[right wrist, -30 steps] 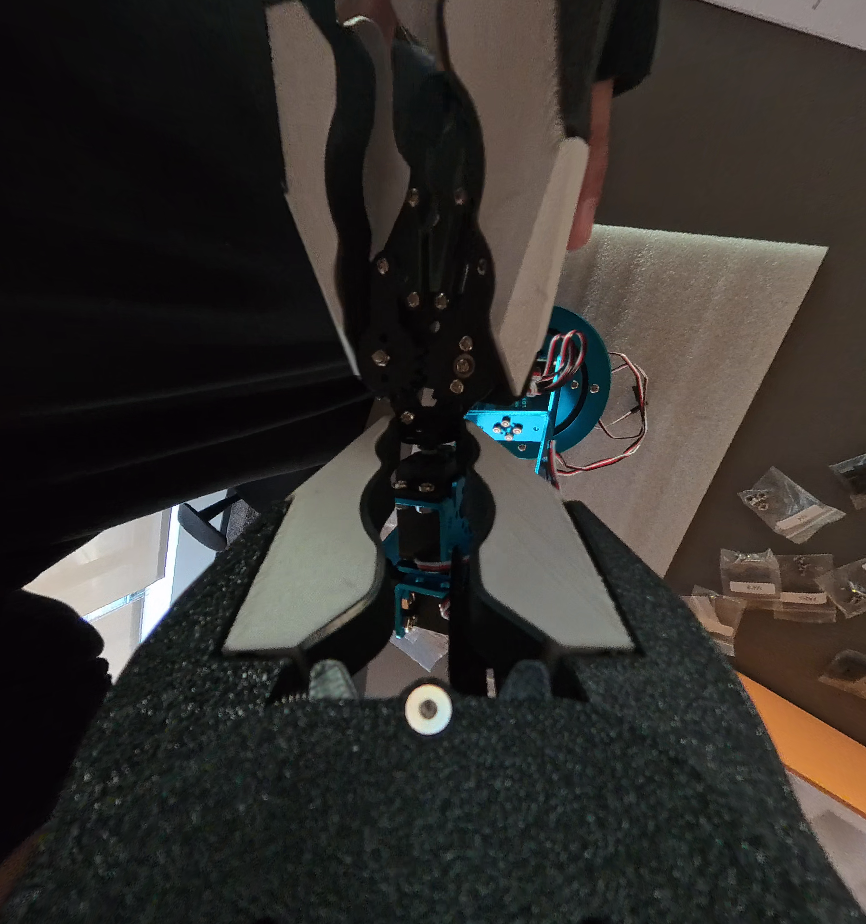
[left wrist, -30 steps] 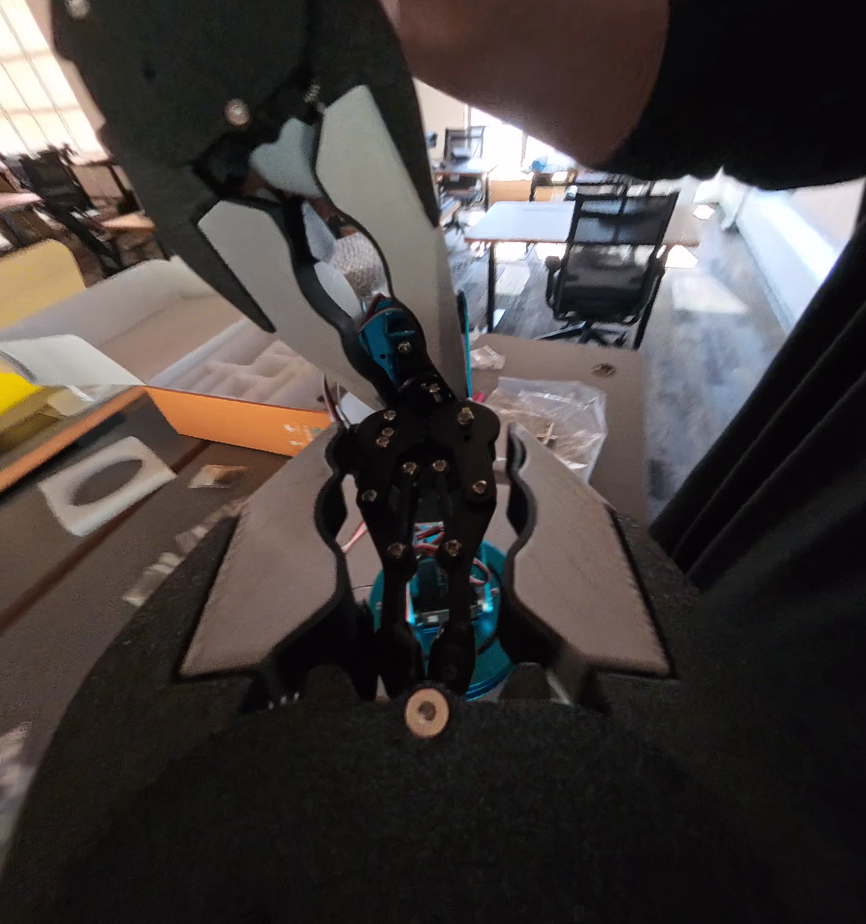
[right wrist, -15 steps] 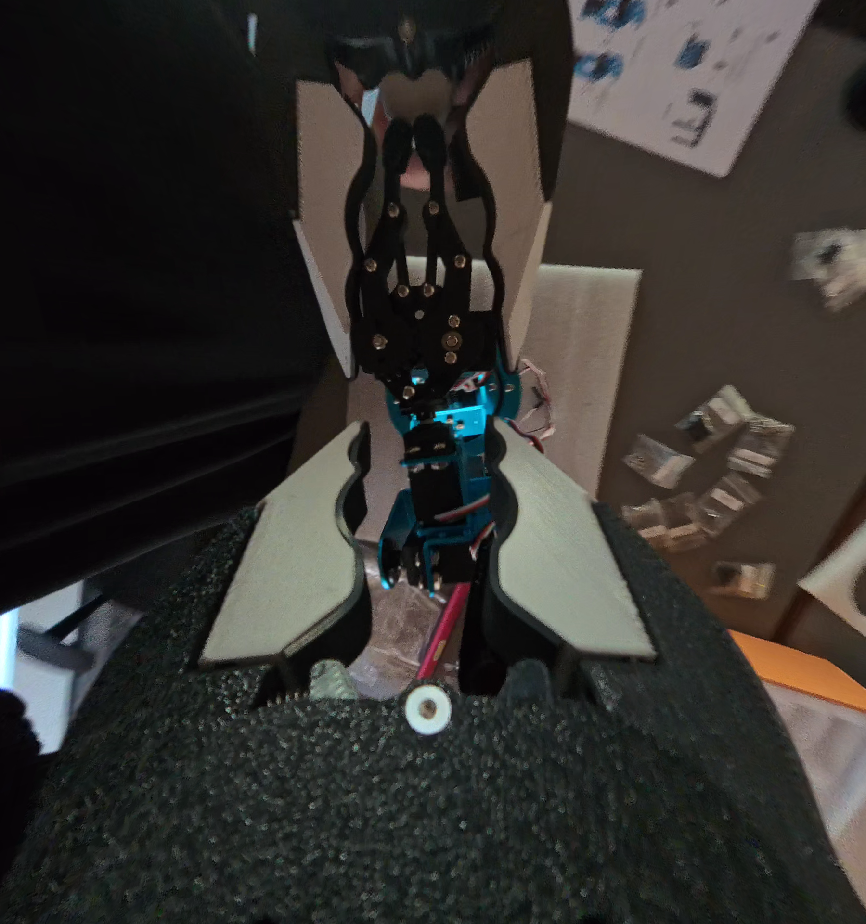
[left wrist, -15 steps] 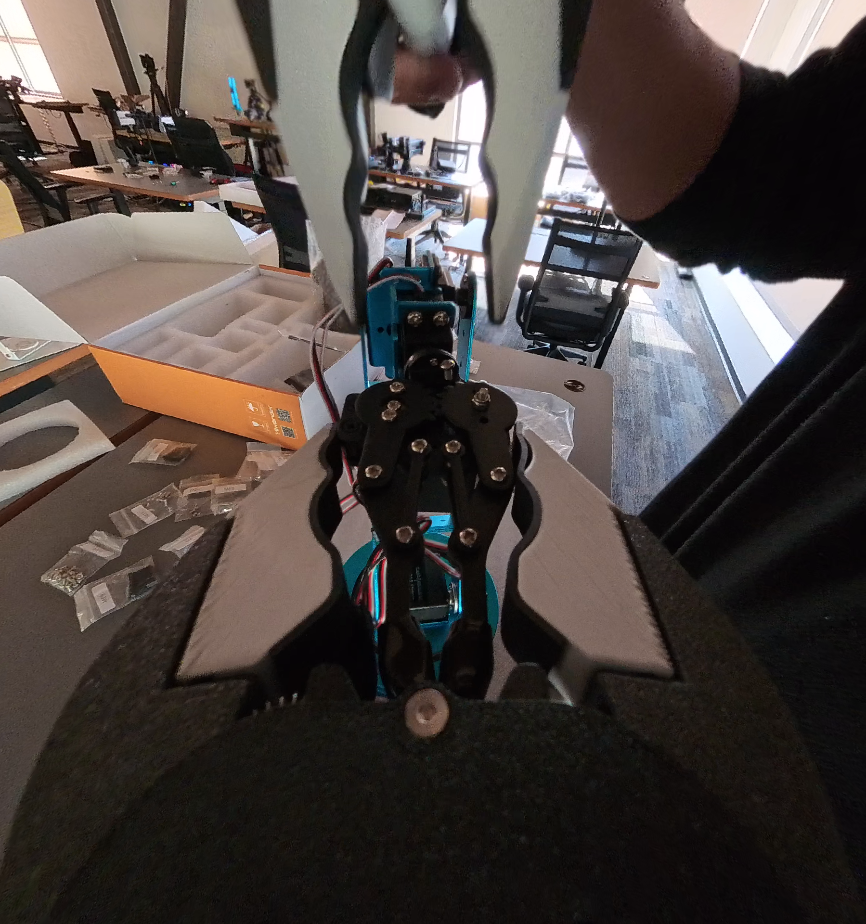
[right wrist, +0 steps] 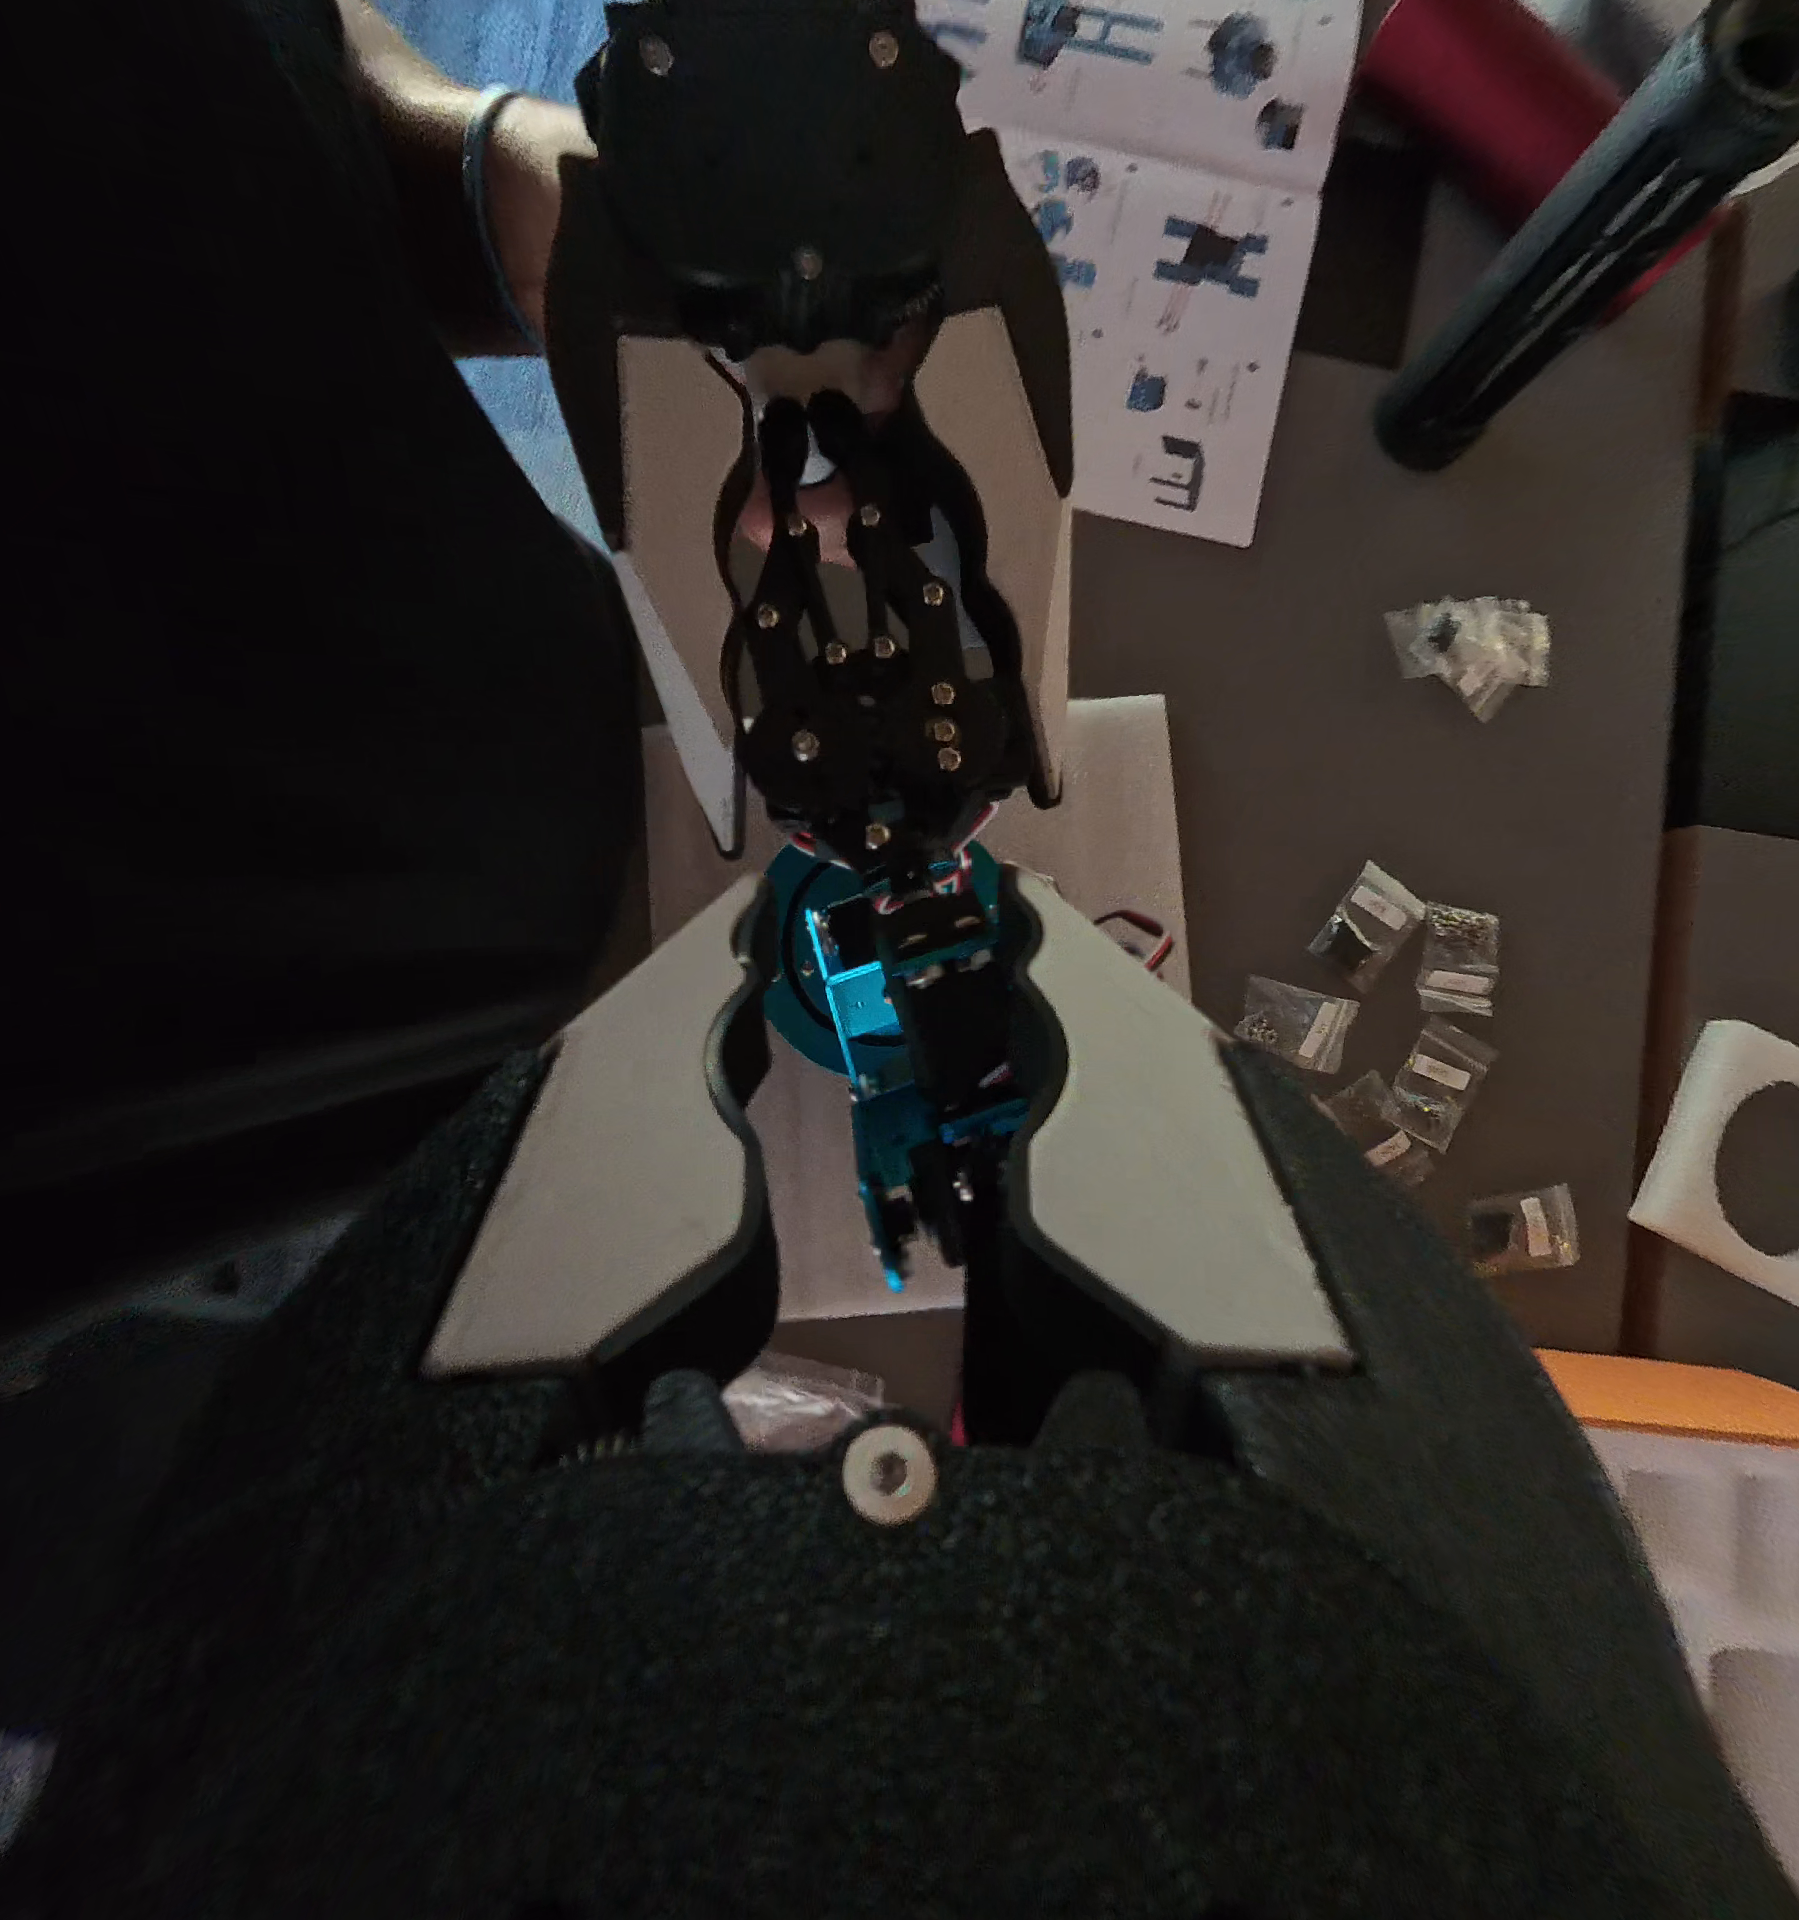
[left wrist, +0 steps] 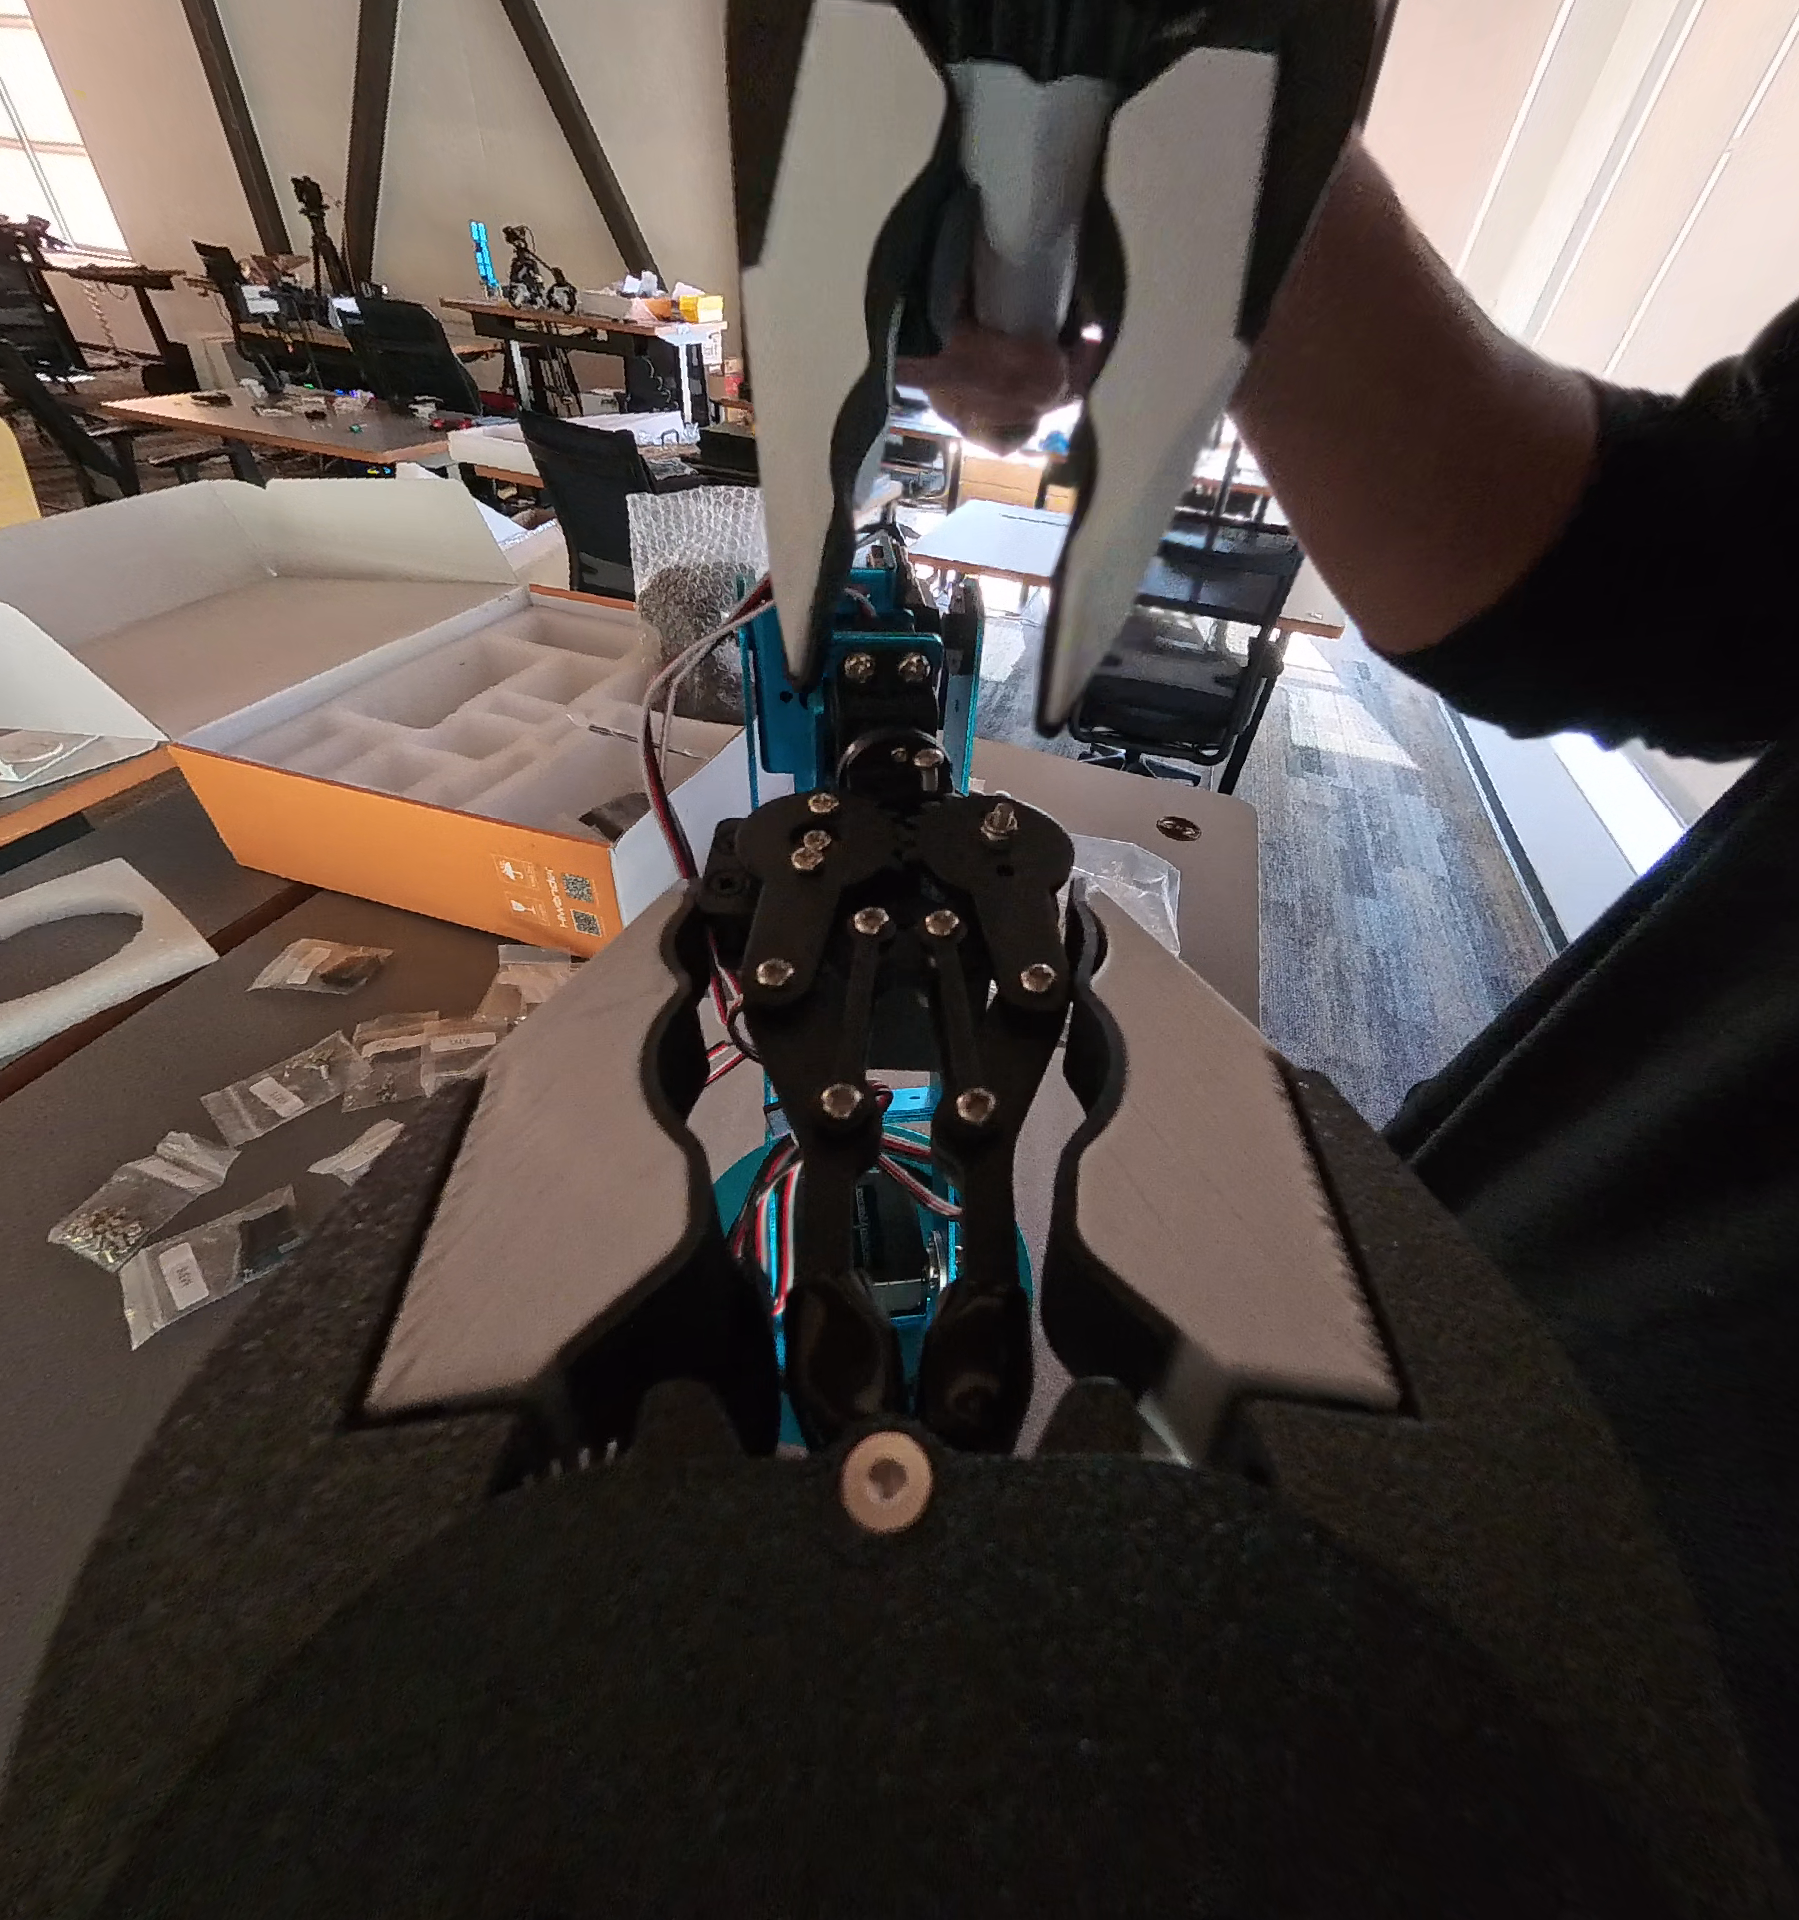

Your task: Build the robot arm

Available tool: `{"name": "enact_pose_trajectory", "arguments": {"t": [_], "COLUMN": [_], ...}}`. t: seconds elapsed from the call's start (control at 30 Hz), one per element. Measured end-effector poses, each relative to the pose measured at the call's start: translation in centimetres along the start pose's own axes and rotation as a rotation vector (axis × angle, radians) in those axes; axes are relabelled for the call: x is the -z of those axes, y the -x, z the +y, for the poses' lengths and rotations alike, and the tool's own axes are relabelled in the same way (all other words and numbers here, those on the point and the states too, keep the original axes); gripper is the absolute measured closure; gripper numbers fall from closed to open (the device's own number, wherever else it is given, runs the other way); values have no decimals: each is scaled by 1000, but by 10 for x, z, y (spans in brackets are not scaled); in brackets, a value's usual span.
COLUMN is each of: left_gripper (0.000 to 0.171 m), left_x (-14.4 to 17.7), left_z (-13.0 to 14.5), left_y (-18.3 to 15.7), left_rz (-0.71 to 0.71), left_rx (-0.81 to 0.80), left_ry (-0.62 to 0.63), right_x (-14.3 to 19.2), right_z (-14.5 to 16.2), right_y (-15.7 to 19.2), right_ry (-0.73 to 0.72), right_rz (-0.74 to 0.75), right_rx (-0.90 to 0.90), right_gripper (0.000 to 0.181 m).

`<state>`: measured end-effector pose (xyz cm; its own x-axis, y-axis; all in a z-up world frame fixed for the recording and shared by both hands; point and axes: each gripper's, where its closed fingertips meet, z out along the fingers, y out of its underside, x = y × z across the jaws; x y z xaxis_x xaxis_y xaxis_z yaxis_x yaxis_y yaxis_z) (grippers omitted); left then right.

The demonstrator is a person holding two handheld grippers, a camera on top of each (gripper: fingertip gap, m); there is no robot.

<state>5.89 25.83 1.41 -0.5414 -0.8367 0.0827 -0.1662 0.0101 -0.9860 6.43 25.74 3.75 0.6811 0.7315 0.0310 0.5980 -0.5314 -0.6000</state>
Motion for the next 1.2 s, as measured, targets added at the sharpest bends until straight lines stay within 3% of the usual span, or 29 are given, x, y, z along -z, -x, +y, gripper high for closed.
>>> {"name": "enact_pose_trajectory", "arguments": {"t": [0.13,0.37,0.47,0.87,1.0,1.2], "left_gripper": [104,104,105,105,105,105], "left_x": [1,2,1,1,0,0], "left_z": [0,1,2,-1,-2,-3], "left_y": [0,1,4,6,6,6], "left_rz": [3,3,-4,-46,-26,-1], "left_rx": [-1,9,23,-179,-170,-122], "left_ry": [0,0,-5,33,35,32], "right_x": [-11,-17,-17,-14,-13,-14], "right_z": [5,0,1,1,2,4], "right_y": [-8,-1,-4,-3,-3,-3], "right_ry": [152,242,261,219,217,258], "right_rz": [-55,-262,-276,-68,-36,63], "right_rx": [79,43,65,254,185,248], "right_gripper": [149,163,163,164,162,154]}}
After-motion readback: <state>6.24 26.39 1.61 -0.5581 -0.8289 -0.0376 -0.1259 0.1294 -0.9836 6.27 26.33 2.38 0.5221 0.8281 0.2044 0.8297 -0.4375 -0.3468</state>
